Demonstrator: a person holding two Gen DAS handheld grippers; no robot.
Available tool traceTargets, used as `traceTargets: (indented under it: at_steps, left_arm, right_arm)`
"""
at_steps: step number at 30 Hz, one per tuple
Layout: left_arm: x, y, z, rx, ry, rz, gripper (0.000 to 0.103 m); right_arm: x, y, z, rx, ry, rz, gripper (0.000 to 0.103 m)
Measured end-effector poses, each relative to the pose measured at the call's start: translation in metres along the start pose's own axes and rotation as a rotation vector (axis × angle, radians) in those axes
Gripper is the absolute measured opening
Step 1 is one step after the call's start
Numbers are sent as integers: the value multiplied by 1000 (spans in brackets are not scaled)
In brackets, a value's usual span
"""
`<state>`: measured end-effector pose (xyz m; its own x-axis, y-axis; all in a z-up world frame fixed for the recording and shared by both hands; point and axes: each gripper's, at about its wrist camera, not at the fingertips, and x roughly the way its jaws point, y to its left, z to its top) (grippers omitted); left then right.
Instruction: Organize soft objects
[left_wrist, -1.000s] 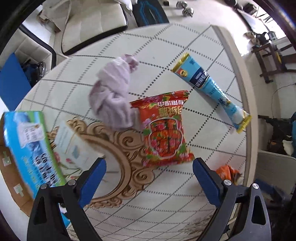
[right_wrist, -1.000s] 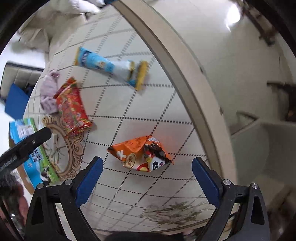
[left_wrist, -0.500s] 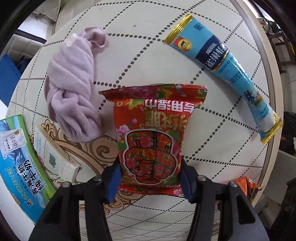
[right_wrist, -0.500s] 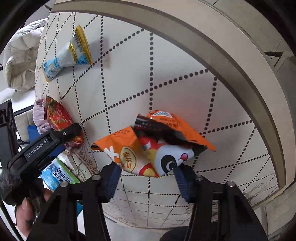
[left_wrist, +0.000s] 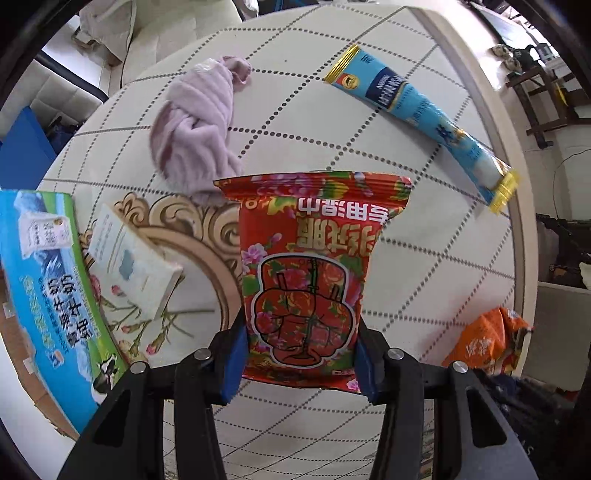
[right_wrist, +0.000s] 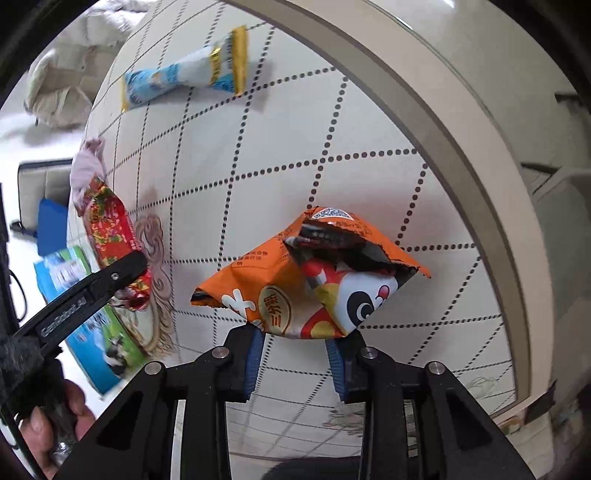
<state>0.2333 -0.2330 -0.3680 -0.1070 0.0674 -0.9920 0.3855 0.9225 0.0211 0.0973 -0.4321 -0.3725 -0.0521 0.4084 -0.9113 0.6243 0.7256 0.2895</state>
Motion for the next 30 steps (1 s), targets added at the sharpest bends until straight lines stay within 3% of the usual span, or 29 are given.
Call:
traceTargets:
  at_steps: [8, 11, 15, 19, 21, 22, 23, 25, 27, 30]
  left_arm:
    - [-36, 26, -57, -4, -106, -37, 46]
    - [-67, 40, -62, -30, -142, -78, 46]
    - [-97, 69, -67, -56, -207, -86, 46]
    - [-104, 96, -67, -89, -237, -78, 46]
    - [-102, 106, -63, -109, -234, -76, 46]
    - [-100, 108, -60, -116, -230, -78, 46]
    - [-98, 108, -58, -117, -223, -81, 46]
    - [-93, 113, -52, -122, -202, -94, 46]
    - [-82, 110, -43, -112, -184, -88, 46]
    - [-74, 103, -39, -104, -159, -88, 46]
  right_arm:
    - [-21, 46, -42, -234, -115, -165, 28]
    - [-40, 74, -57, -301, -159, -171, 14]
    - [-65, 113, -73, -375, -212, -161, 14]
    - [-74, 115, -54, -278, -234, -119, 15]
    - [-70, 104, -37, -179, -231, -80, 32]
    - [-69, 98, -27, -135, -243, -56, 53]
    - [-65, 98, -18, -155, -239, -48, 66]
    - [-42, 108, 3, -212, -169, -141, 81]
    - [-20, 118, 17, -285, -116, -221, 81]
    - [9, 119, 33, -285, -59, -322, 80]
